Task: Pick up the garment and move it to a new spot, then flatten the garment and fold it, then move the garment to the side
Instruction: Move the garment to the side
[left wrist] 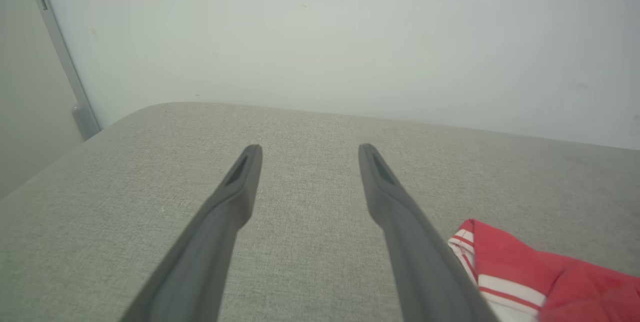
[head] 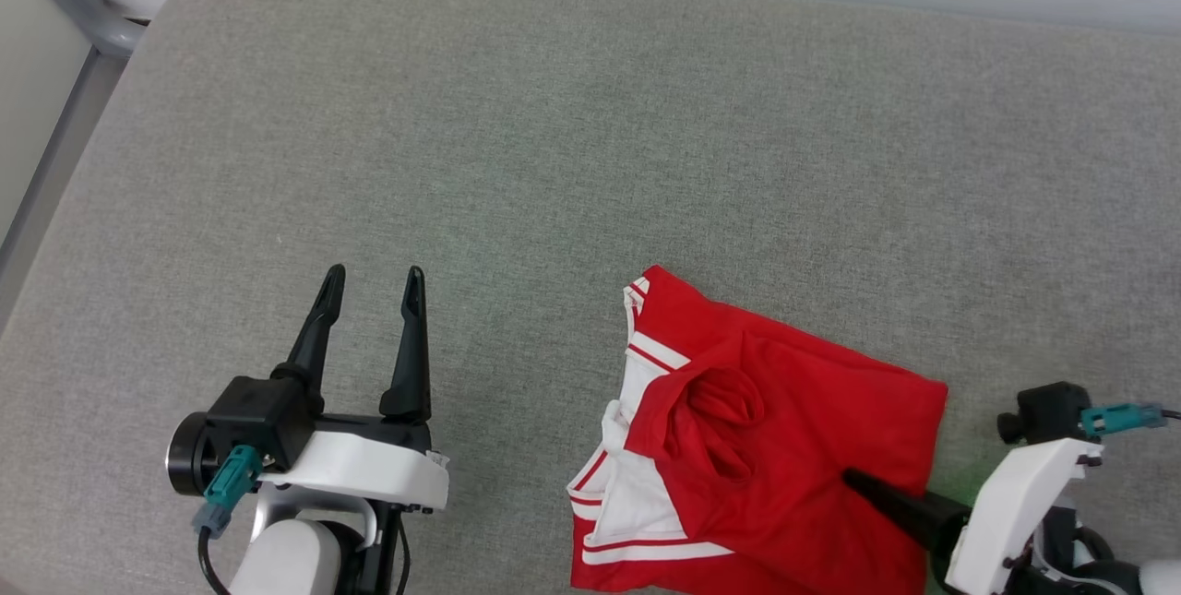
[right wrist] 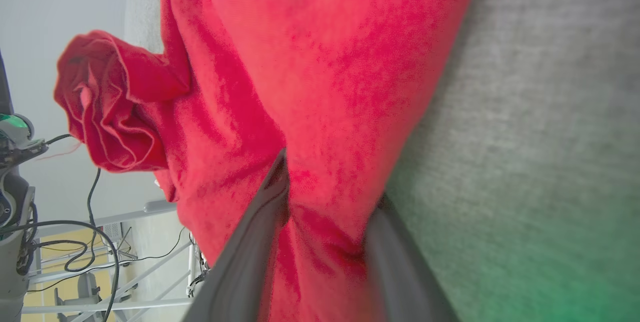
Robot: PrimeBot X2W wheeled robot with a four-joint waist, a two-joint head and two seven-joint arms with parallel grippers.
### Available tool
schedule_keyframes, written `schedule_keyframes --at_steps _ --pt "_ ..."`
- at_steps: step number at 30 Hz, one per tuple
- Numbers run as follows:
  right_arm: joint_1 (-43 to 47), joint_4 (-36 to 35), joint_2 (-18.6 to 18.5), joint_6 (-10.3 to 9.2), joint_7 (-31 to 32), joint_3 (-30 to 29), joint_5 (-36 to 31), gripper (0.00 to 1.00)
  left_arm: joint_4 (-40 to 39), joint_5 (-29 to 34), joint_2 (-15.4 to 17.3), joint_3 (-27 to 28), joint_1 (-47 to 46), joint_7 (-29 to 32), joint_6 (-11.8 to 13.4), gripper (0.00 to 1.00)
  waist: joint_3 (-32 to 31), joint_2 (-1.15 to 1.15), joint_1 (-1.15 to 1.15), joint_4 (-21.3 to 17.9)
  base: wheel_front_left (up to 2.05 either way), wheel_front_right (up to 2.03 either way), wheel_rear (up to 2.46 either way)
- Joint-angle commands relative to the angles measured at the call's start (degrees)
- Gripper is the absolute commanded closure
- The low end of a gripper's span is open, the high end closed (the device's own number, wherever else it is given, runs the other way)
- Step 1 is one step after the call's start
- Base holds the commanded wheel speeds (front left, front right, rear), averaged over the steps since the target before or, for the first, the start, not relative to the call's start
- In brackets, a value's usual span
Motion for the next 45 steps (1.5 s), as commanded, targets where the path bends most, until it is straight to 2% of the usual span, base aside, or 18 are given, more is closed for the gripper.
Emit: schedule_keyframes --at_steps 1,7,12,20,28,35,39,45 --pt "1.23 2.55 1.15 -0.29 1.07 2.12 0.26 1.0 0.17 0.37 -0.22 0.41 -0.03 -0.38 -0.23 0.0 -0.45 0.0 0.0 -0.22 0.0 0.0 0.0" --pt "-0.53 -1.76 -1.89 -0.22 -2.28 3.09 -3.22 1.0 0.7 1.7 -0.43 1.17 0.81 -0.38 -1.64 0.0 -3.8 0.0 0.0 -1.62 0.0 0.0 0.0" --pt "-1.65 -5.31 -4.98 -0.2 -5.0 3.79 -11.83 1.0 0.55 2.69 0.2 1.66 2.05 -0.31 -2.08 0.0 -6.91 0.0 0.0 -5.01 0.0 0.0 0.0" --pt "-3.3 -12.48 -10.28 -0.19 -1.52 2.91 -20.86 1.0 -0.93 3.31 1.03 1.16 3.33 -0.26 -2.31 0.0 -7.9 0.0 0.0 -14.0 0.0 0.0 0.0" --pt "-7.93 -15.25 -13.82 -0.19 1.41 2.14 -22.72 1.0 -4.21 4.4 2.43 0.56 0.79 0.39 -2.27 0.0 -2.31 0.0 0.0 -25.33 0.0 0.0 0.0" --pt "-15.22 -8.28 -14.17 -0.19 -2.16 1.29 -22.49 1.0 -8.64 6.66 4.56 -0.63 -4.07 3.12 -3.09 0.0 5.55 0.0 0.0 -31.73 0.0 0.0 0.0" --pt "-20.34 -1.24 -14.85 -0.2 -5.81 -0.11 -23.34 1.0 -11.46 8.02 5.6 -1.63 -7.55 4.88 -3.81 0.0 10.27 0.0 0.0 -32.51 0.0 0.0 0.0" --pt "-28.36 9.55 -17.47 -0.21 -11.05 -3.77 -26.84 1.0 -15.31 9.81 6.72 -3.13 -11.7 7.27 -4.67 0.0 16.51 0.0 0.0 -31.62 0.0 0.0 0.0"
